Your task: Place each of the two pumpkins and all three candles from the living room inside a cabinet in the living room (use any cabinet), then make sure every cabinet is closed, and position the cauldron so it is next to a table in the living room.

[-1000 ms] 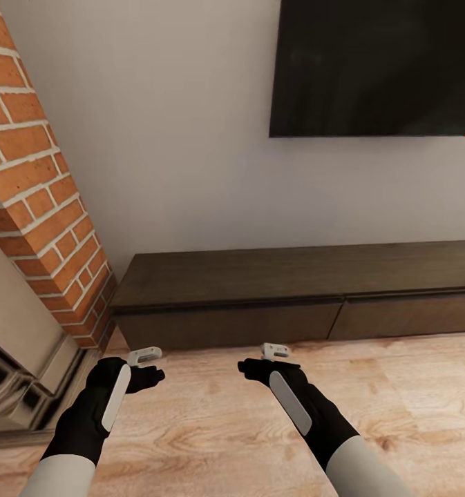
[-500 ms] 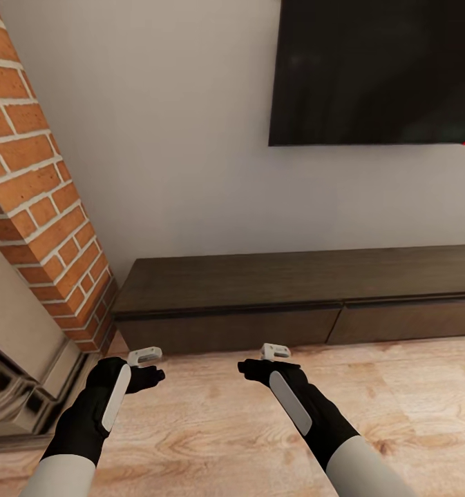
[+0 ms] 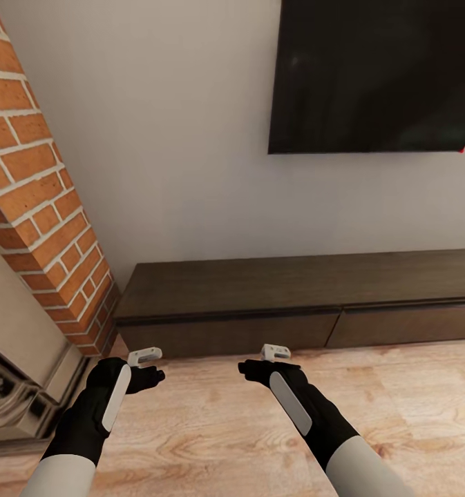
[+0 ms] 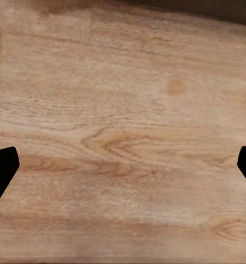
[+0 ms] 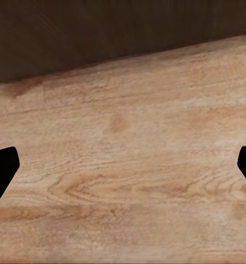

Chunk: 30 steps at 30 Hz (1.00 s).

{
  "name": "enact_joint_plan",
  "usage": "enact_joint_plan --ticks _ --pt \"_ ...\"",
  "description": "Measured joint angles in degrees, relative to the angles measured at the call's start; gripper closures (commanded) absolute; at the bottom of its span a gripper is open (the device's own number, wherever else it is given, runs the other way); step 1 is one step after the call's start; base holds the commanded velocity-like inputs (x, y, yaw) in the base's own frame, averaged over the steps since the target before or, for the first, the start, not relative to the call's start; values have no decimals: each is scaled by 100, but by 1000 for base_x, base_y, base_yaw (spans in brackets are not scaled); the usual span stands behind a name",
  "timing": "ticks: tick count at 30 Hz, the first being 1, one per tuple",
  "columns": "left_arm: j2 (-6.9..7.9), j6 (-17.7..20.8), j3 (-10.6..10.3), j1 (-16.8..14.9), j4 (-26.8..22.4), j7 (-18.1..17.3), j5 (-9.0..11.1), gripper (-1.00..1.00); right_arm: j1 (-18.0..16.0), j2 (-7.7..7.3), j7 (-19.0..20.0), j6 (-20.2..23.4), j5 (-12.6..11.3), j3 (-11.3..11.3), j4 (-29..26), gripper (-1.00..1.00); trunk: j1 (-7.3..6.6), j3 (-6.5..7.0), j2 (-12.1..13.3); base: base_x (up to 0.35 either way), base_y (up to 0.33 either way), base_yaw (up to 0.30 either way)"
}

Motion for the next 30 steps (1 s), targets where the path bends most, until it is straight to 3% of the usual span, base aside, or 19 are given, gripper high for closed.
enact_joint_plan --ticks 14,25,28,30 --pt "-1 3 -2 2 -8 5 -6 -100 0 -13 10 5 10 1 -21 -100 -307 251 562 -6 0 0" --pt "26 20 61 -4 -70 6 -15 -100 13 -31 -13 10 1 14 31 -100 -548 449 1003 -120 0 0" --pt "24 18 77 -5 -57 14 -4 -100 26 -188 -34 -39 2 20 317 -100 -615 503 1123 -32 0 0" --pt "25 14 62 -4 -41 21 -5 -100 36 -376 -28 -60 -1 23 668 -100 -659 538 1204 -11 0 0"
